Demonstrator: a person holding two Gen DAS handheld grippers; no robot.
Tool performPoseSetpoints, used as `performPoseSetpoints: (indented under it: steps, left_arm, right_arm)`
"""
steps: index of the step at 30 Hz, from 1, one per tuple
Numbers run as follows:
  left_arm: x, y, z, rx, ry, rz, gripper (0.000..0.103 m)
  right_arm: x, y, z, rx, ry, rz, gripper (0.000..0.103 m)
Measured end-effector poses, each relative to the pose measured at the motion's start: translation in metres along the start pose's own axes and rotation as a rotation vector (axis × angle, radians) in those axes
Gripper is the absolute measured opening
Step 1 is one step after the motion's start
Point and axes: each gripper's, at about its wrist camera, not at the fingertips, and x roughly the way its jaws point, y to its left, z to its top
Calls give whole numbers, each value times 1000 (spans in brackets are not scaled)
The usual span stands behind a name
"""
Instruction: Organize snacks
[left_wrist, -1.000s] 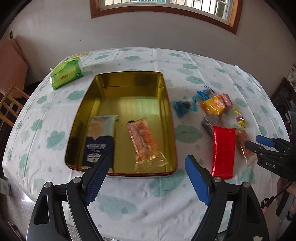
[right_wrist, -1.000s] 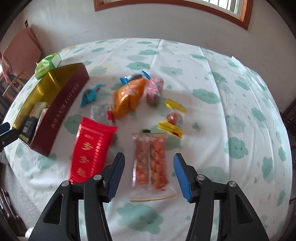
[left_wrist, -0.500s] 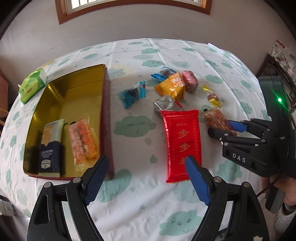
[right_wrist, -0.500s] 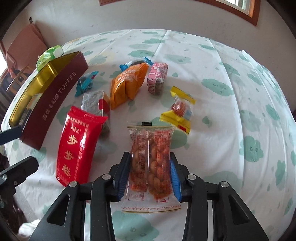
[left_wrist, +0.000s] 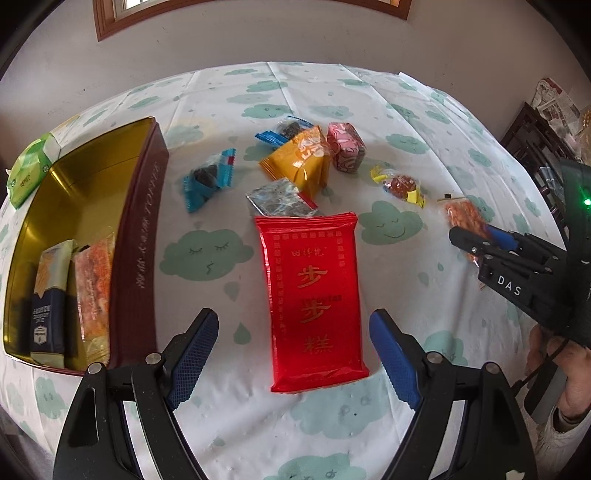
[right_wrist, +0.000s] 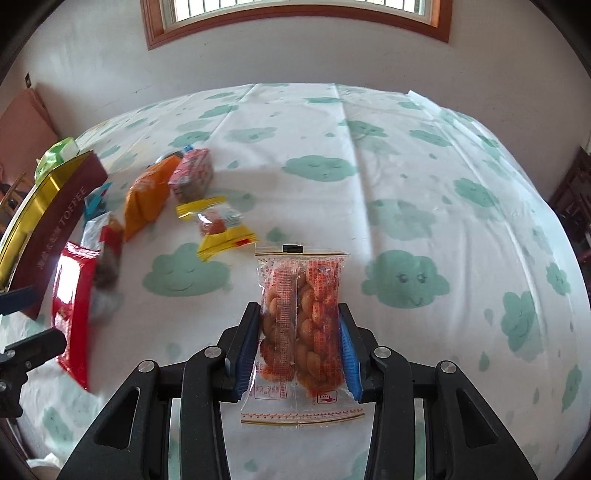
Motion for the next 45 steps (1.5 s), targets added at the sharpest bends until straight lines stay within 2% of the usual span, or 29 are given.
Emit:
performPoseSetpoints:
  steps: [7, 15, 19, 22, 27, 30, 32, 35, 39, 45]
  left_arm:
    - [14, -5, 0, 2, 12, 49, 78]
    - [18, -5, 1, -2, 38, 9, 49]
    - [18, -7, 1, -7, 44, 10, 49]
    - [18, -3, 2, -35, 55, 7, 53]
    - [18, -2, 5, -52, 69, 53, 67]
    - [17, -1, 8, -70, 85, 57, 67]
    - [16, -2, 9, -73, 95, 65, 63]
    - [12, -3, 11, -78, 85, 49, 49]
    - [9, -2, 11, -86, 81, 34, 42]
    - [6, 1, 9, -74, 86, 28, 40]
  right_arm:
    - [4, 0, -1, -8, -65, -30, 41]
    - [5, -1, -1, -4, -68, -29, 42]
    - [5, -1, -1, -3, -68, -28, 42]
    - [5, -1, -1, -3, -68, -28, 42]
    - [5, -1, 0, -2, -68, -24, 43]
    - [6, -1, 0, -4, -68, -23, 44]
    - [5, 0, 0, -4, -68, -23, 44]
    - [5, 1, 0, -5, -68, -21, 46]
    - [6, 2, 0, -6, -67, -21, 46]
    - [6, 1, 0, -6, -67, -22, 46]
